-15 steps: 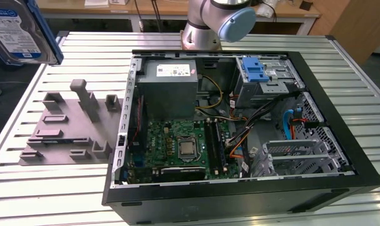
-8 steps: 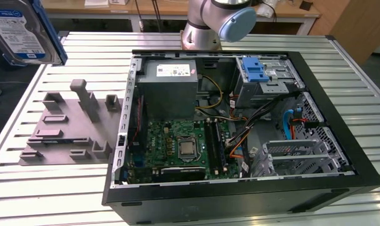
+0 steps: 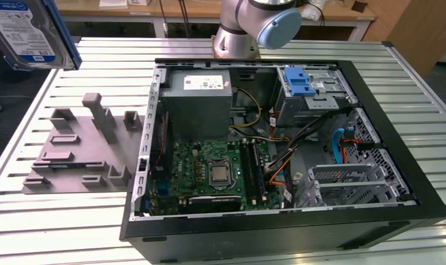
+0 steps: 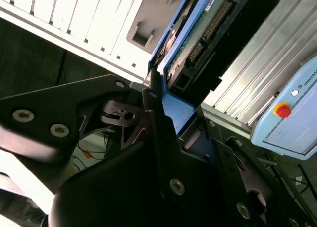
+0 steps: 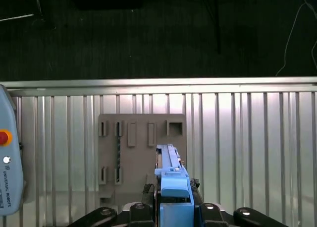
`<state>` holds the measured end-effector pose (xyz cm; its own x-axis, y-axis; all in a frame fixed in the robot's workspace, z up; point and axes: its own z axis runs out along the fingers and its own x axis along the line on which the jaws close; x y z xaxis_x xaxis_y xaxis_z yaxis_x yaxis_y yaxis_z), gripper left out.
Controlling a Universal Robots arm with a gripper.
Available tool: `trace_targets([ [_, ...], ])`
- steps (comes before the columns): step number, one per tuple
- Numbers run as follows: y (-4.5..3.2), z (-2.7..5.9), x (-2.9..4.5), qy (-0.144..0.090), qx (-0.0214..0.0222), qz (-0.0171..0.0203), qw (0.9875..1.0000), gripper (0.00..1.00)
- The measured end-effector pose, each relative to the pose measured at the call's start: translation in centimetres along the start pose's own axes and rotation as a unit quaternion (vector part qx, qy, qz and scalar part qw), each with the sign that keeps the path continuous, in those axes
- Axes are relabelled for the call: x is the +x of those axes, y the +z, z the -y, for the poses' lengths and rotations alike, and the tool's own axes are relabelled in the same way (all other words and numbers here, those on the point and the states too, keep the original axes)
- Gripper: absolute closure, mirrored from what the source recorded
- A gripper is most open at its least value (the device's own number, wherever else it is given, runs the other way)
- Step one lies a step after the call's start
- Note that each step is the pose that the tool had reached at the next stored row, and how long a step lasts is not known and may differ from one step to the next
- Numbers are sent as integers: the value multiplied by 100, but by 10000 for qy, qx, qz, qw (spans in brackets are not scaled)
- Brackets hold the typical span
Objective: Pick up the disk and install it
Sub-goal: 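Pick up the disk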
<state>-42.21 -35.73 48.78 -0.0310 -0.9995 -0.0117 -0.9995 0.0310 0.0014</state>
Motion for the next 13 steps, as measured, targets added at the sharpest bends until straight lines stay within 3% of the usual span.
trace_targets([
  [5,-16,45,21,0,-9,23,10000,64],
  [13,-17,178,68,1,-15,24,10000,64],
])
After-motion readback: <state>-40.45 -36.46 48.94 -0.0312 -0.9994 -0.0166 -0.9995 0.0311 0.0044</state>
